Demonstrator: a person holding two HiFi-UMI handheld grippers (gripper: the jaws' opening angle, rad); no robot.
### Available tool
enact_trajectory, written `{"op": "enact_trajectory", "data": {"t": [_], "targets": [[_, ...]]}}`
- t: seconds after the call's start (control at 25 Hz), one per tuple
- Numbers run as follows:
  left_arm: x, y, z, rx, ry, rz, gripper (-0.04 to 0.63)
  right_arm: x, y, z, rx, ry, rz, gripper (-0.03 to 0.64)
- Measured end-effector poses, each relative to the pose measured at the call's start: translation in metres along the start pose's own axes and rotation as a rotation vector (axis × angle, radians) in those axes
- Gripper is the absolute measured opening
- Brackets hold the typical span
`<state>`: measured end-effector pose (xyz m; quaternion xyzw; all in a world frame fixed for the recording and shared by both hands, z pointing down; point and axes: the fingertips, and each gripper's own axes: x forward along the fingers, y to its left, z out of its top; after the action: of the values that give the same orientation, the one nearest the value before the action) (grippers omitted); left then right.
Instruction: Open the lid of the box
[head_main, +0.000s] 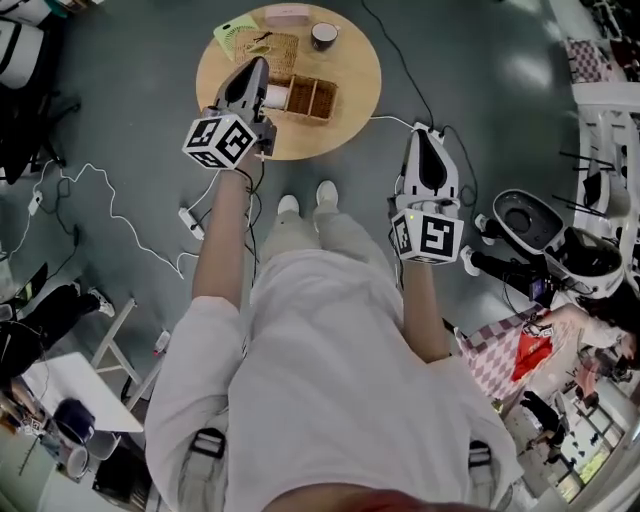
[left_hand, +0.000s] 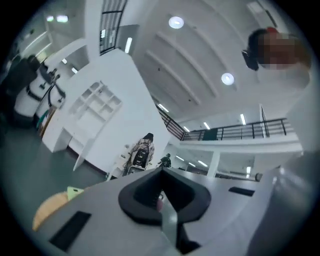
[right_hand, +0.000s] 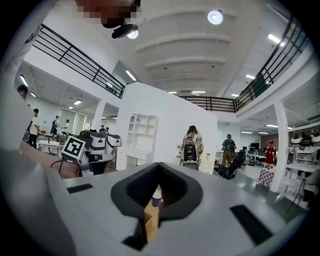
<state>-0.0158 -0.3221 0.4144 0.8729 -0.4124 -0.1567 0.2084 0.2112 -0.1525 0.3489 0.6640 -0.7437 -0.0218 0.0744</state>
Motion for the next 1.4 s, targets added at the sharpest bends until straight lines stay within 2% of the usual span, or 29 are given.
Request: {"op": "enact_trajectory", "data": {"t": [0.08,0.32,0.44,0.56,0.72,0.96,1.2,1.4], "targets": [[-0.017,-0.024,0.015,0.142,0.010,0.014,-0.015,-0.005,0.011,0.008,-0.004,-0.013,0.005,-0.002],[-0.076,-0.098,0.047,0.493,-0.010,0.043,-0.011,-0.035,0.047,0.033,-0.052,-0.073,0.038,-0.002],[-0.114,-0.133,0.050,0.585,-0.012,0.080,-0.009,-0.064,0.063,0.040,-0.080,-0.098,0.067,-0.003],[-0.154,-0.161,0.046,0.609,-0.008,0.131,-0.011,-0.097,0.073,0.044,-0.080,-0.126,0.099,-0.003],[-0.206,-0.193,0.034,0.596,0.008,0.193,-0.009,-0.146,0.080,0.046,-0.060,-0.149,0.125,-0.004],[-0.262,-0.233,0.023,0.607,0.033,0.210,-0.011,-0.199,0.096,0.049,-0.022,-0.163,0.163,-0.005],[-0.270,-0.221,0.036,0.609,0.028,0.207,-0.009,-0.188,0.120,0.056,-0.015,-0.169,0.186,-0.005],[-0.258,-0.185,0.052,0.602,0.020,0.208,-0.009,-0.153,0.134,0.063,-0.015,-0.189,0.175,-0.004]]}}
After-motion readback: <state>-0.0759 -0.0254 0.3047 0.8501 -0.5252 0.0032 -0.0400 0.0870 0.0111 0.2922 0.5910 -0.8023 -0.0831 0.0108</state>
